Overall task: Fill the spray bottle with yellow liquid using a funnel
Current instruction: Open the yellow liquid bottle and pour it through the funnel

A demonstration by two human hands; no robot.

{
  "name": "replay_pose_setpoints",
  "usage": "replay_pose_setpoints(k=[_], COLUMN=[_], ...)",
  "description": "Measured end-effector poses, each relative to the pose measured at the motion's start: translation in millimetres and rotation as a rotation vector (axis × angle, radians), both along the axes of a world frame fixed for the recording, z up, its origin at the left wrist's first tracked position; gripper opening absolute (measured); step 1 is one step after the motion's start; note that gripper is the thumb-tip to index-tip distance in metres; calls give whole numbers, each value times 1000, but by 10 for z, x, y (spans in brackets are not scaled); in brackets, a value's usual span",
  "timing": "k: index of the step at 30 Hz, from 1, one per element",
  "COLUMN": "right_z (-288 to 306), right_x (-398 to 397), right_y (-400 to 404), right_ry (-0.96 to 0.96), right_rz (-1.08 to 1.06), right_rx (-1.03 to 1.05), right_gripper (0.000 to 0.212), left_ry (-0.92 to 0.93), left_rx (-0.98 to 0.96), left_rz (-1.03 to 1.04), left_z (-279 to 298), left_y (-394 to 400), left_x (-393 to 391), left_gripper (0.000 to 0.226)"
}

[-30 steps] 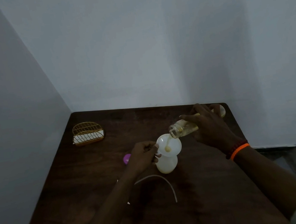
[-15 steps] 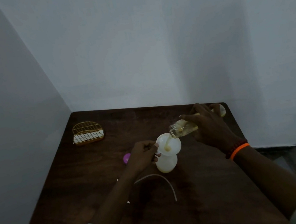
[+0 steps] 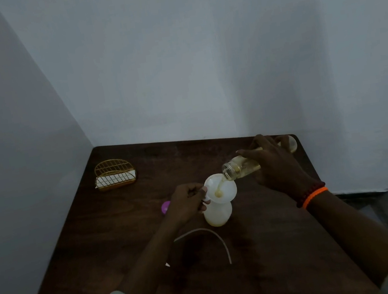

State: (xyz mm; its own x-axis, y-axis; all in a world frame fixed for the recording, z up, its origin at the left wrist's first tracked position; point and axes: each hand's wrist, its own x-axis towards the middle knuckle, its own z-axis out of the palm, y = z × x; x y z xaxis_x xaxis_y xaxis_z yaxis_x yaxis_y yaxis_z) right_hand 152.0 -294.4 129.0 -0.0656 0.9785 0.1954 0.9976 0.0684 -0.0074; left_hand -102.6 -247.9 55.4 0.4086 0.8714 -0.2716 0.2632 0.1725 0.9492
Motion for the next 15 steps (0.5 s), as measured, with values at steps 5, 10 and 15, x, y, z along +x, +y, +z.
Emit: replay_pose_setpoints(k=[5,10,15], right_z=[16,27,32], right_x=[4,-4,-9], right_y=[13,10,21], right_ry=[-15,-17,-25], right_rz=[-11,-11,-10], right_rx=[-10,-8,-16], right_gripper=[65,65,65], left_ry=[-1,-13,-17], left_rx=[-5,-6,-10], left_rz=[-6,4,3], left_z=[-11,7,-1], left_y=[-1,-14,-17], left_x=[-7,-1,-4], left_gripper=[21,20,20])
